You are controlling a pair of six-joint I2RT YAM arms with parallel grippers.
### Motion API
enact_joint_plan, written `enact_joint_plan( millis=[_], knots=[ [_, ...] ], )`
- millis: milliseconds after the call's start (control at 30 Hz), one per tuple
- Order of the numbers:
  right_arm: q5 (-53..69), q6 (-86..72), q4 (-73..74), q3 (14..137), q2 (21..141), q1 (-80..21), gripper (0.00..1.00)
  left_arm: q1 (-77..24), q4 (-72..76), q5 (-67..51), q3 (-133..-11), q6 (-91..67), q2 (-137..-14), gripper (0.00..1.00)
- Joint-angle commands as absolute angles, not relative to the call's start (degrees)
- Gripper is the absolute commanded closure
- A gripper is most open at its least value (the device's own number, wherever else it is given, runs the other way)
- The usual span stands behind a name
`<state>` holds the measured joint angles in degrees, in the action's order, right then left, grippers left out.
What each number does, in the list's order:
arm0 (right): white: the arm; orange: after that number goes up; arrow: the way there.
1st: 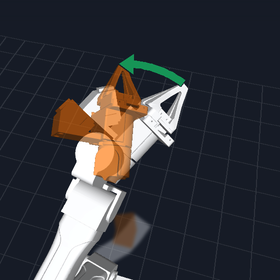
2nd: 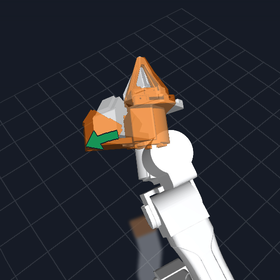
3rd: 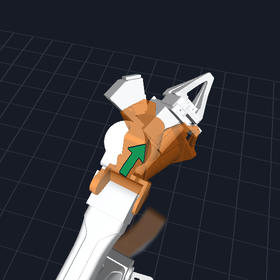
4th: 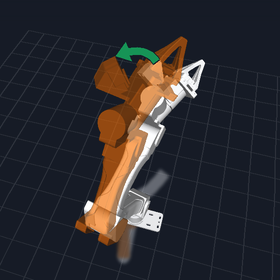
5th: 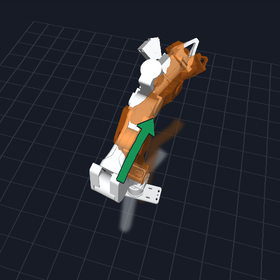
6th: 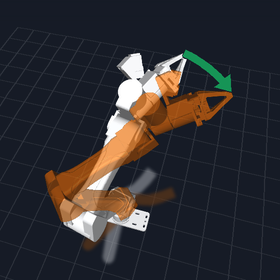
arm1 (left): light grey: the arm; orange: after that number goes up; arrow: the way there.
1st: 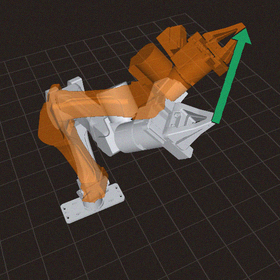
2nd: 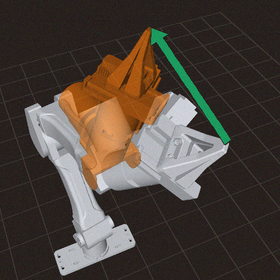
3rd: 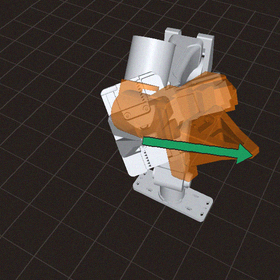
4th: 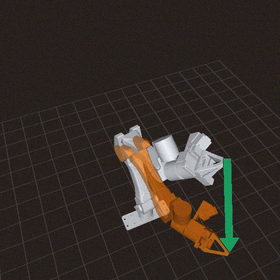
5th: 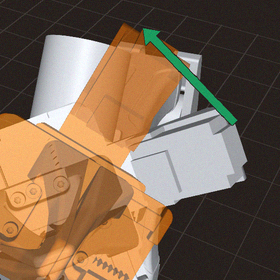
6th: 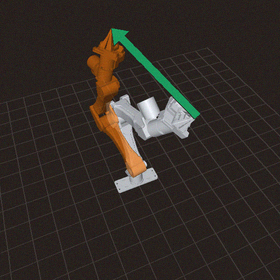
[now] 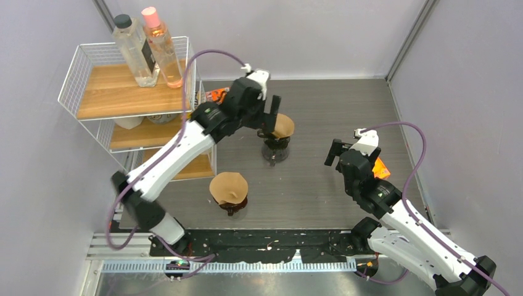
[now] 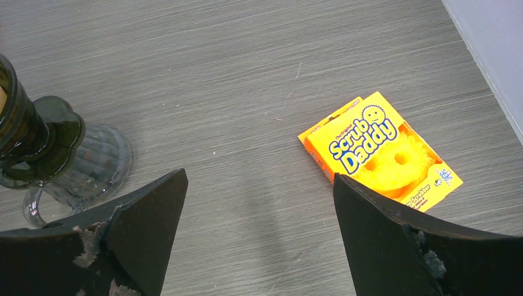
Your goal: Place the coffee filter in the dripper
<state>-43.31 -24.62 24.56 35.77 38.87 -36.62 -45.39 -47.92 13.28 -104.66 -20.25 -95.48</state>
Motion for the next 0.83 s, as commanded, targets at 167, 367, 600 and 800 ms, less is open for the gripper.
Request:
enact_joint_plan(
  millis=[167,367,600,800],
  knots=[
    [-46.57,-27.25,22.50,36.84,37.50,-36.28,0.05,-45.18,-29.01,27.01,-73.62,-20.19,-62.69,0.00],
    [-47.44,-27.56,20.23,35.96,36.82,-36.30,0.05,-45.05,-23.05,26.23,-57.27,-20.73,-48.54,0.01],
    [-46.54,-27.40,19.13,35.65,36.53,-36.30,0.05,-45.01,-19.80,19.77,-52.48,-18.68,-43.66,0.00],
    [-46.40,-27.31,18.31,35.35,36.24,-36.30,0.05,-45.02,-18.92,16.27,-52.53,-18.13,-44.37,0.00]
  ],
)
